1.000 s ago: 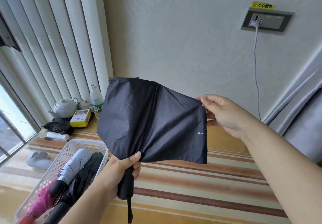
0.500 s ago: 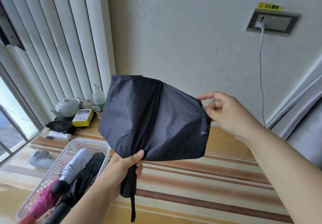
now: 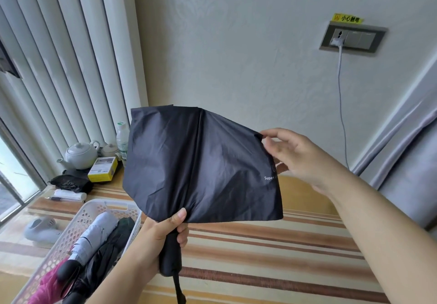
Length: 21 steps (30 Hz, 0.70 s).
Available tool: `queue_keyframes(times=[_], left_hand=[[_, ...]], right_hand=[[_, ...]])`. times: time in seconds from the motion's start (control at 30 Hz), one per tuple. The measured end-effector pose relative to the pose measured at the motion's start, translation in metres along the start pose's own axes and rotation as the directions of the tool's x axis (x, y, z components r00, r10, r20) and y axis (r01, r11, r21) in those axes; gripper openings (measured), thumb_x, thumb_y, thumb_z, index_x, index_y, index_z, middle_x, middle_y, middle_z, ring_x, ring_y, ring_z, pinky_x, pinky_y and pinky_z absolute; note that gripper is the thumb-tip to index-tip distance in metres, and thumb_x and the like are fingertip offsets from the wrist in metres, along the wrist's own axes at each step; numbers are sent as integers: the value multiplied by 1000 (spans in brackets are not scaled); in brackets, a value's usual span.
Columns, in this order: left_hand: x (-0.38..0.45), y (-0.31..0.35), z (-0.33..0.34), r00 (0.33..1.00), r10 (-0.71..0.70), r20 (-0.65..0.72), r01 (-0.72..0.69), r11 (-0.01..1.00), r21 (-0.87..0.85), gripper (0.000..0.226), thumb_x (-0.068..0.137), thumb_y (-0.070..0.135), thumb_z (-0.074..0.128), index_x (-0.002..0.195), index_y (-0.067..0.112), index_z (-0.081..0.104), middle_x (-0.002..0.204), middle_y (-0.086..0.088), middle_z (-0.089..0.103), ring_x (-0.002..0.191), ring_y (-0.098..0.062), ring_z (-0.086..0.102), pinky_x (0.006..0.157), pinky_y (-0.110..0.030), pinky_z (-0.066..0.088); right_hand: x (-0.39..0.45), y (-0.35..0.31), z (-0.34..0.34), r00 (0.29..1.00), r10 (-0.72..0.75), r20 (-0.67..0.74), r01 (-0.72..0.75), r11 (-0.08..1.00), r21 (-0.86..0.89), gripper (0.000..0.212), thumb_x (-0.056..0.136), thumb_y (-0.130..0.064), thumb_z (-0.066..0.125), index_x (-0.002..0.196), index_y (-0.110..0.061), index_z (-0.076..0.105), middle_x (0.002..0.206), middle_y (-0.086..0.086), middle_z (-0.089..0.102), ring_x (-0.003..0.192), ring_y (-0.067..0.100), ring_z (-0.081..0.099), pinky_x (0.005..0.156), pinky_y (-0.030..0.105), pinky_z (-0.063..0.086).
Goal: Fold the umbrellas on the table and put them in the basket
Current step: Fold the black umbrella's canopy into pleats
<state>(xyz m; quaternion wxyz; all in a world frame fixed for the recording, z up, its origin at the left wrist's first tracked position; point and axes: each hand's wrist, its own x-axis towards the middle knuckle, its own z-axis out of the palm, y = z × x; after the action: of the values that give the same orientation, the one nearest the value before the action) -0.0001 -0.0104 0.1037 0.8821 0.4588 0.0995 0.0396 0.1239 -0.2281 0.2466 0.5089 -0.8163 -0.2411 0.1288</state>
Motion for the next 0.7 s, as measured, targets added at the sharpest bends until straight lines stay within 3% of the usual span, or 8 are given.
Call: queue_keyframes(times=[0.07,0.17,0.33,0.4,0.47,0.53,0.63,0.7], left_hand=[[0,0,-2,1000,5,-10,-5,1000,12,68,46,29,93,91,8,46,55,-4,37,42,-14,38,40,-24,37],[0,-1,-3,1000,2,-9,-2,1000,2,42,70,9,76,97,6,43,55,-4,35,42,-14,36,40,-24,36],[0,5,-2,999,-17,-28,18,1000,6,61,39,42,93,61,12,45,52,-2,35,43,-12,36,41,-20,37],[-1,5,-3,998,-57,-25,57,998,21,46,53,38,85,50,14,45,52,-3,34,43,-12,34,42,-19,37],[-4,6,-4,997,-80,-21,81,995,55,39,62,37,73,46,15,45,52,-4,33,45,-14,33,44,-19,36],[-5,6,-3,998,-64,-17,65,995,81,46,50,41,84,48,15,46,50,-4,34,46,-15,33,45,-20,35],[-6,6,-3,999,-16,-43,18,999,43,70,32,42,95,67,9,43,53,-4,35,43,-14,35,41,-22,37],[-6,6,-4,999,11,-43,-9,999,46,63,44,30,92,75,8,42,54,-4,35,42,-14,35,40,-22,37]], right_hand=[[0,0,2,999,-51,-14,49,992,-120,26,77,-50,65,101,-41,59,84,6,73,75,25,64,79,37,49],[4,4,7,981,-145,-129,127,982,-140,24,87,-21,69,100,-39,60,74,3,72,65,16,62,73,30,48],[4,7,12,964,-207,-169,221,973,69,39,91,-17,65,110,-51,62,83,34,62,65,37,52,87,44,48],[2,5,15,972,-206,-113,215,974,71,40,97,-14,56,113,-50,61,91,39,61,77,55,54,90,53,50],[0,0,13,979,-187,-78,194,976,96,38,100,-9,48,116,-42,59,87,32,66,75,44,60,78,33,54],[2,-3,11,988,-150,-38,153,986,69,32,101,-8,45,116,-35,55,84,16,72,71,20,64,71,22,48],[5,-6,7,998,-60,-4,61,998,31,18,97,-11,54,111,-23,58,91,9,75,82,16,67,80,28,50],[5,-8,7,997,-75,-32,74,997,-31,10,94,-18,60,103,-17,64,90,4,75,81,14,68,81,32,51]])
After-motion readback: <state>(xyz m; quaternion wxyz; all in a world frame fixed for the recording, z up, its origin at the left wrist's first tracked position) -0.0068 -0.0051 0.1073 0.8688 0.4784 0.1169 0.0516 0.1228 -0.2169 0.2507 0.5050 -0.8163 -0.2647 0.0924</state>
